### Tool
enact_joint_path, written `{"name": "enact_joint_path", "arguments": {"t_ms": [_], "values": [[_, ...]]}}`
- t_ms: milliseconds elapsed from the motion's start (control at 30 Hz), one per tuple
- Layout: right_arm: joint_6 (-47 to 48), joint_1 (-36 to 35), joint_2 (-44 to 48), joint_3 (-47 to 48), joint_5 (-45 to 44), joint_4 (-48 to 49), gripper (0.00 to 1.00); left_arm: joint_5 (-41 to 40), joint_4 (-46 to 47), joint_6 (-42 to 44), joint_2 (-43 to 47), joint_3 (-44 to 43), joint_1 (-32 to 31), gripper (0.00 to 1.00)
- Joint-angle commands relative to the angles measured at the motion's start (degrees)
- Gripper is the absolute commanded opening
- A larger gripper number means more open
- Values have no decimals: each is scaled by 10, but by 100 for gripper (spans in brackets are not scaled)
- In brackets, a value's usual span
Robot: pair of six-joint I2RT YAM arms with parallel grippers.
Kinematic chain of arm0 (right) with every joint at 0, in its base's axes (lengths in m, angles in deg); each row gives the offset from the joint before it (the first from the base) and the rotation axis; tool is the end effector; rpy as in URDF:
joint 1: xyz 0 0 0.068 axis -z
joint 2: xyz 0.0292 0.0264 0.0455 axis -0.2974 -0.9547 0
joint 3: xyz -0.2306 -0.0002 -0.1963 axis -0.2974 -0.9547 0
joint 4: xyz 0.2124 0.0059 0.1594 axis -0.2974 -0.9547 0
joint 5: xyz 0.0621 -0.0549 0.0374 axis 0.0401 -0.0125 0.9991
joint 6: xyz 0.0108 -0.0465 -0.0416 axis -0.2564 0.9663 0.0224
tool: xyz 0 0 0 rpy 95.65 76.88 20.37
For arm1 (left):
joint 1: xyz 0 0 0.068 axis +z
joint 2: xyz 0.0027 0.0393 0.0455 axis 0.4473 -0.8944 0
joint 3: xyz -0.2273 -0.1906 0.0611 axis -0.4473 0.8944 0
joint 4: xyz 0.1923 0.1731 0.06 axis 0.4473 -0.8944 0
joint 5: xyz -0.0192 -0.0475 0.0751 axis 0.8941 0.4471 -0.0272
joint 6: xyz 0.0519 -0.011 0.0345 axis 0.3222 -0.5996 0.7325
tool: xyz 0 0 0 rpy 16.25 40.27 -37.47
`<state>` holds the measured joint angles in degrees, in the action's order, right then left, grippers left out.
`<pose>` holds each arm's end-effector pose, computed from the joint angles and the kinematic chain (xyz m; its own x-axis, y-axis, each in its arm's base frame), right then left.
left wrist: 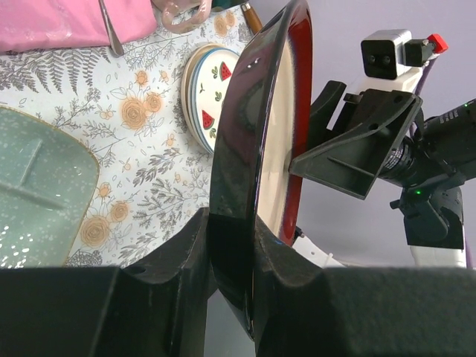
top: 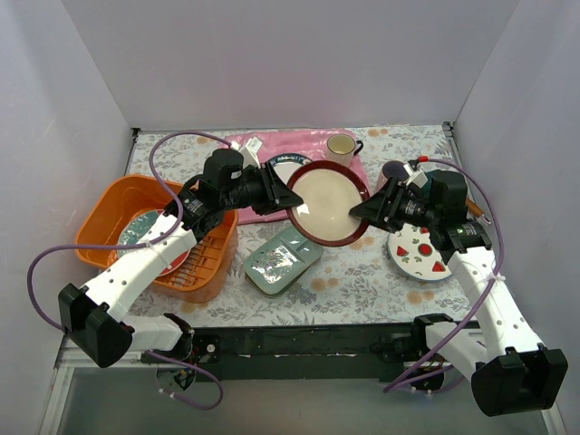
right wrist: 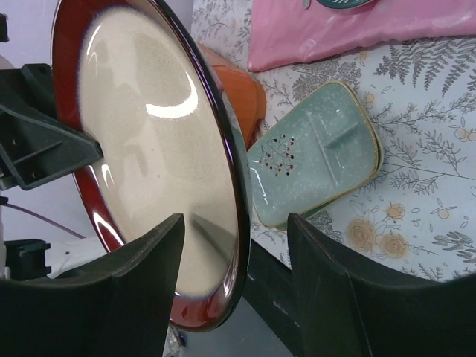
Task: Place the mixed dishes into the plastic bin
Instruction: Pick up the plate at the center of the board.
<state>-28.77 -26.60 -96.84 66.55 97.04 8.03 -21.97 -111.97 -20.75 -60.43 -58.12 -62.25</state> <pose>0.1991 0.0637 0.3450 -0.7767 0.4168 -0.4723 -0.2138 0.5309 0.8201 0.2253 -0.1831 0.3924 -0.8047 -0.5722 0.1583 -0.3565 0.2526 -0.8995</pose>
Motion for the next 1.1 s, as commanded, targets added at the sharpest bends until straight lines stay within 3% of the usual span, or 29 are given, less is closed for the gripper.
{"name": "enact_joint_path", "arguments": {"t_ms": [0,433,633,733,767,800,900,1000,1067], "values": [[-32,4,2,-5,26,39,63,31,89,-21,44,-12,5,0],[-47,8,4,-18,45,55,49,37,89,-19,40,-11,14,0],[-53,10,4,-21,54,64,38,41,90,-19,36,-12,17,0],[-54,14,3,-20,60,72,23,43,90,-18,36,-12,18,0],[-56,17,3,-20,66,76,10,45,90,-18,35,-12,18,0],[-59,18,3,-19,68,84,4,47,90,-18,35,-12,18,0],[-69,30,-1,-14,78,90,1,47,87,-15,36,-13,18,0],[-77,41,-6,-6,84,96,1,43,81,-10,38,-16,20,11],[-81,47,-8,0,89,100,1,42,74,-5,41,-18,20,24]]}}
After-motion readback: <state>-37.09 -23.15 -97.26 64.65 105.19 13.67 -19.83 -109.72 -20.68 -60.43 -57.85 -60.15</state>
